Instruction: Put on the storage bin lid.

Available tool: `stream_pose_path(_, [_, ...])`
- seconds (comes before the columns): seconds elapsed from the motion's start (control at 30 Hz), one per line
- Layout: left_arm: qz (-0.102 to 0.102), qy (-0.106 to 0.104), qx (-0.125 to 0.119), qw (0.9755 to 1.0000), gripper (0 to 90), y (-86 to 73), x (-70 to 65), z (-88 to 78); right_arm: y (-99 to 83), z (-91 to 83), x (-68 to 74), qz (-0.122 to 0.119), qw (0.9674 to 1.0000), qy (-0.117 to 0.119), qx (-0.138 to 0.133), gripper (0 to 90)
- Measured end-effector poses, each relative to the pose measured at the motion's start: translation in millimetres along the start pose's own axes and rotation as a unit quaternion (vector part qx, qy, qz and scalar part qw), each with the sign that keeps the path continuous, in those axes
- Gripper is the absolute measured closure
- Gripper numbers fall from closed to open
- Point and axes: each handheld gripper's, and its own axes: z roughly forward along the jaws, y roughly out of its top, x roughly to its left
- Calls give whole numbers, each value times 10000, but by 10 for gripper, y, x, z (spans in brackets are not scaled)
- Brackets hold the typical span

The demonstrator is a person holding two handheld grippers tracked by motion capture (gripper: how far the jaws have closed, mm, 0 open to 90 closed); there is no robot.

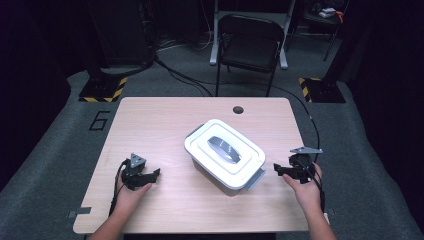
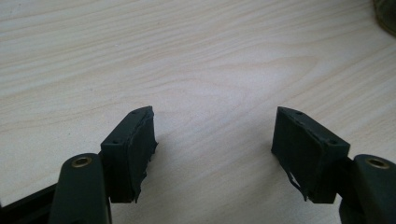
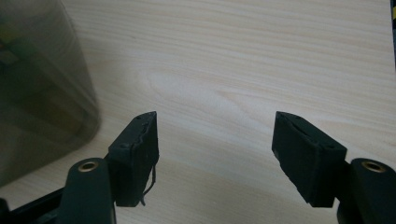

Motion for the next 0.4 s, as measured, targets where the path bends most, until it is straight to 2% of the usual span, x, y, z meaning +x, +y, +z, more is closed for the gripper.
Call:
stream_pose_path(0.2, [1,0,1,10000,299,0,0,0,-75,50,-1,-33,10000,-3,11,316])
stream_pose_path(0.33, [1,1,1,10000,299,0,0,0,-139,94,13,-218,9997,-60,26,315])
stream_pose_path(0.37, [0,1,0,10000,299,0,0,0,-150,99,22,-200,9997,-91,51,315])
stream_pose_path(0.4, [2,2,0,10000,299,0,0,0,-168,110,15,-298,9995,-100,52,314])
